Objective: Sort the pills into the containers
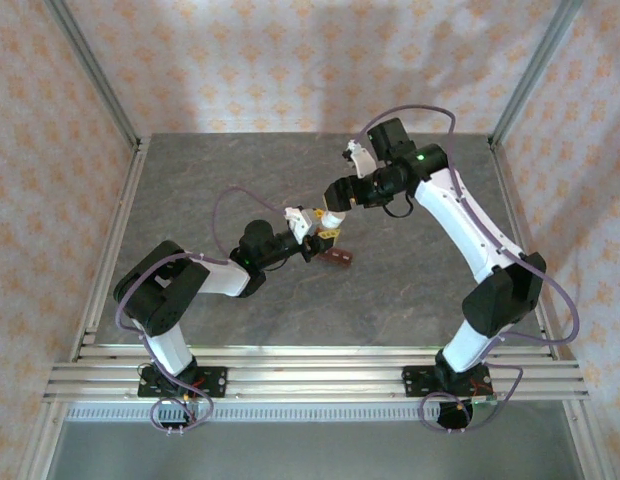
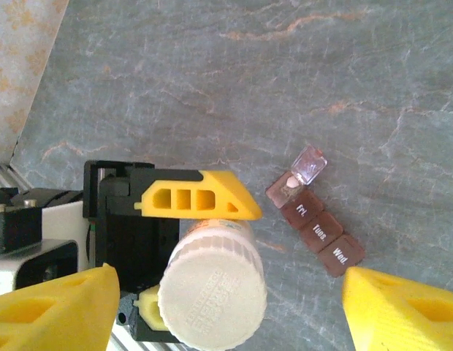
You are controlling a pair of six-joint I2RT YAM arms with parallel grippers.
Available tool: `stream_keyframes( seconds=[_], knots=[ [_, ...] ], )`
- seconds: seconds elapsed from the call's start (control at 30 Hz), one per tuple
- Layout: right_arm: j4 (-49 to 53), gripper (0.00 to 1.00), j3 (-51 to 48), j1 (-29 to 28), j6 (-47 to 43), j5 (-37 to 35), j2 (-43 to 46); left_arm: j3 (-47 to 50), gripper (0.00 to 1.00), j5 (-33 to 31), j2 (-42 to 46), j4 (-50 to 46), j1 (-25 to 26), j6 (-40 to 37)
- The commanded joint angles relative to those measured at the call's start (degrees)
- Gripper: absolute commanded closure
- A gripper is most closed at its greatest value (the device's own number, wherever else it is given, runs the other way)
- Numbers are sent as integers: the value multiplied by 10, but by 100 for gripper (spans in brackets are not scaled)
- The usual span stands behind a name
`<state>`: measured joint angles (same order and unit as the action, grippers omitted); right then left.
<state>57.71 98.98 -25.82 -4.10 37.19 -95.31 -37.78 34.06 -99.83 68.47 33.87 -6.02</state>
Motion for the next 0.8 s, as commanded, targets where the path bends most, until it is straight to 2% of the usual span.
stream_keyframes(
  seconds=[0.0, 0.13, 0.27, 0.5, 0.63, 0.77],
  knots=[
    [5, 21, -13, -3, -13, 15, 1, -12, 100, 0, 20, 35, 2, -7],
    [0, 21, -22, -5, -13, 20, -3, -13, 100, -1, 19, 35, 2, -7],
    [-1, 27, -29, -9, -12, 22, -9, -13, 100, 1, 17, 35, 2, -6],
    [-21, 53, -47, -10, 11, 19, -12, -13, 100, 0, 16, 35, 2, -7],
    [-68, 60, -81, -12, 77, 5, -4, -15, 100, -1, 15, 35, 2, -7],
    [-119, 61, -124, -26, 210, -57, -1, -18, 100, -5, 13, 35, 2, -5]
  ],
)
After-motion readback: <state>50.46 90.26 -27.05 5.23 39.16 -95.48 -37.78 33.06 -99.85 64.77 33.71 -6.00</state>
